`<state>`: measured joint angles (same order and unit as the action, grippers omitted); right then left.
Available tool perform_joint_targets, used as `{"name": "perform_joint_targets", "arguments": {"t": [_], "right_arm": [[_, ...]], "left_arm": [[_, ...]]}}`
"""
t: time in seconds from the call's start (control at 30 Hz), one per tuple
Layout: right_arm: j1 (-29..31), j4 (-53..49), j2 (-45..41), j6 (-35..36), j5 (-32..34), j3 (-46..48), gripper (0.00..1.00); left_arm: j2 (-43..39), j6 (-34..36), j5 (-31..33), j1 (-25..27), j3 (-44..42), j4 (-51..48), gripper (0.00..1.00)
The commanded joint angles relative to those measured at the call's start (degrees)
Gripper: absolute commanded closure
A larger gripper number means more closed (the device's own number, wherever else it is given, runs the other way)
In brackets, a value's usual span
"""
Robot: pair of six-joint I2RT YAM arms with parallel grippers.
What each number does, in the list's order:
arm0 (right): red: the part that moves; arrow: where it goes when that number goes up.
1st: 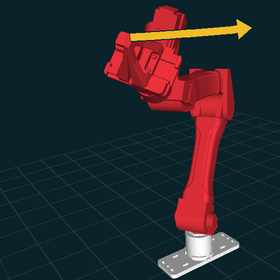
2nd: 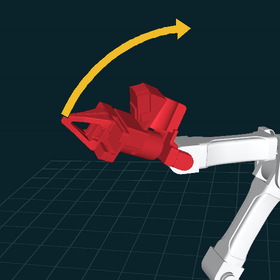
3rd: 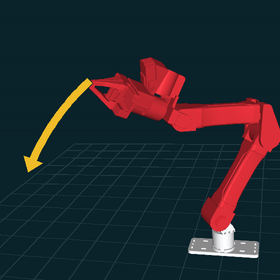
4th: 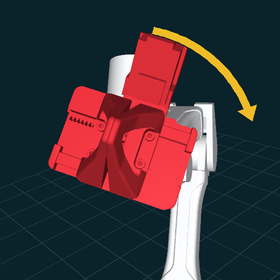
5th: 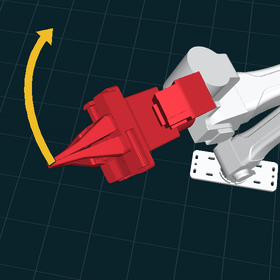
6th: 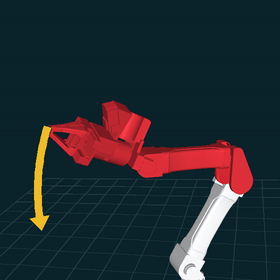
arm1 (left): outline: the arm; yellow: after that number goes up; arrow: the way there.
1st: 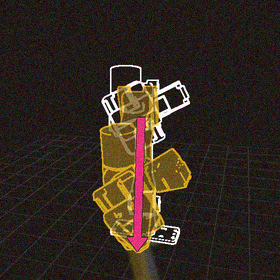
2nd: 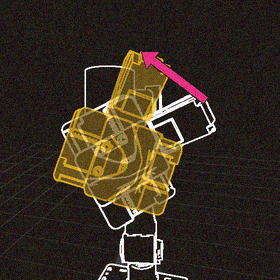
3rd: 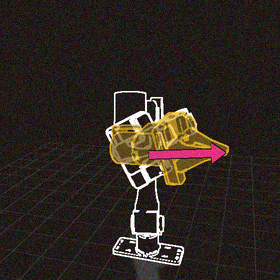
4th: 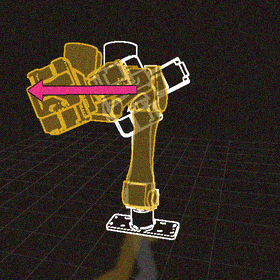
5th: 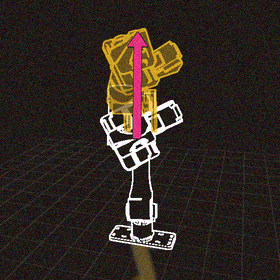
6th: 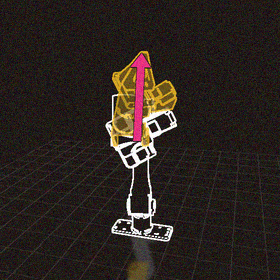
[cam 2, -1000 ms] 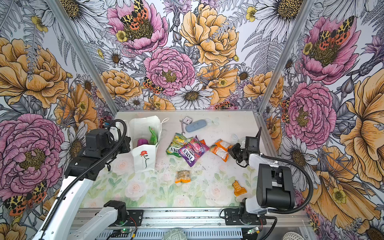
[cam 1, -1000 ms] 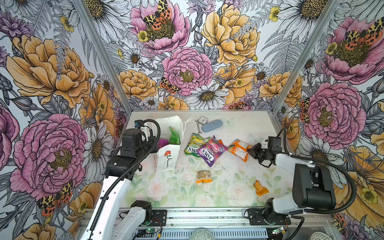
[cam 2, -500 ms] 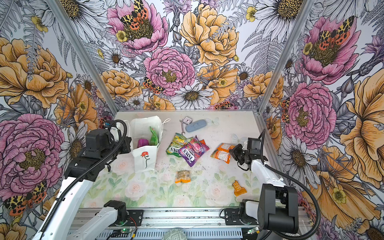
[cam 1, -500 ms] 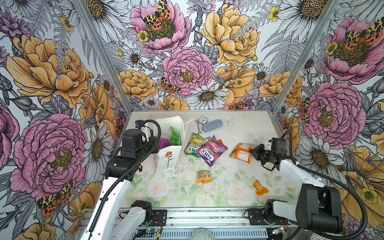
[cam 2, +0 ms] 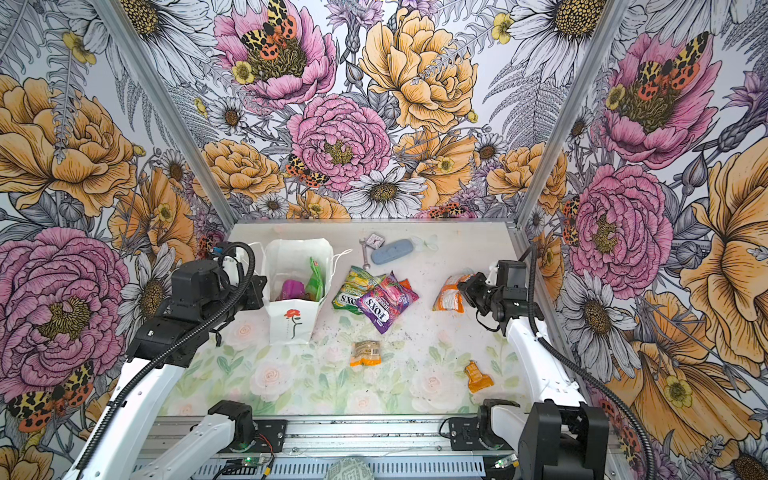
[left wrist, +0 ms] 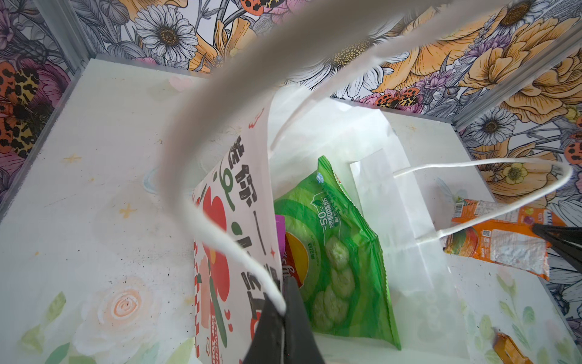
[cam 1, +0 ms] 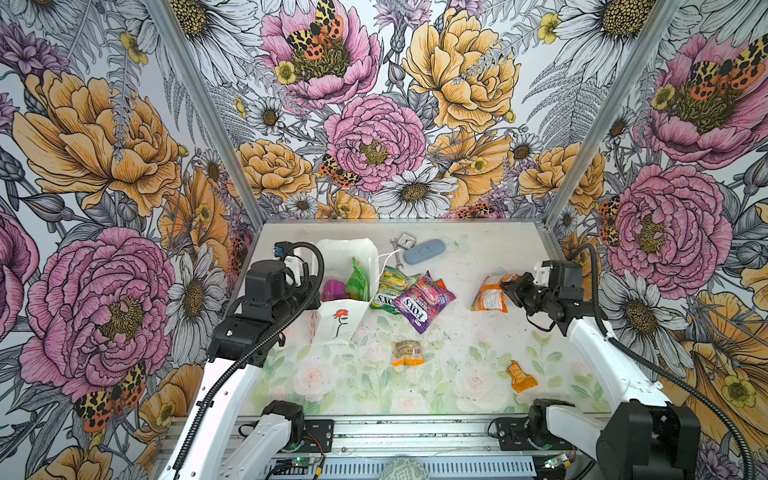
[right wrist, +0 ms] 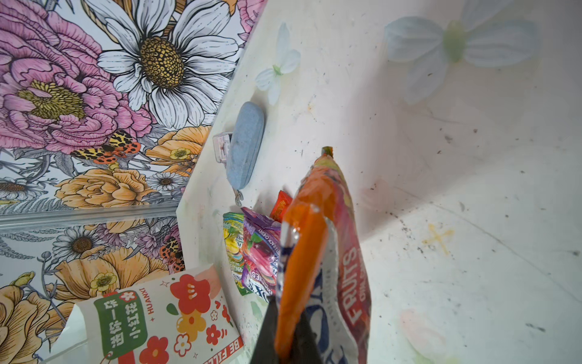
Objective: Place the snacks into the paper bag
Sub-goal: 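Lift the orange Fox's bag with the right gripper over the paper bag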
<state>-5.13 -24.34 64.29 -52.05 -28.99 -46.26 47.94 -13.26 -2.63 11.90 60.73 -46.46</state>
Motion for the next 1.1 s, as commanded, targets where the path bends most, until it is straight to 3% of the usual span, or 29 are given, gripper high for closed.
{"name": "perform_joint_targets", "arguments": {"t": [0.0,0.6,1.07], "right_arm": [[2.1,-0.2,-2.0,0.0,0.8,-5.6,1.0],[18.3,-5.1,1.1,2.0,8.2,-30.4,1.0],[33.9,-5.0,10.4,3.4,13.3,-46.8,1.0]], "left_arm": [[-1.8,1.0,-2.1,0.6,0.7,4.2,1.0],[-2.9,1.2,-4.5,1.2,0.5,4.8,1.0],[-2.7,1.2,-4.2,1.4,0.4,4.9,1.0]]}}
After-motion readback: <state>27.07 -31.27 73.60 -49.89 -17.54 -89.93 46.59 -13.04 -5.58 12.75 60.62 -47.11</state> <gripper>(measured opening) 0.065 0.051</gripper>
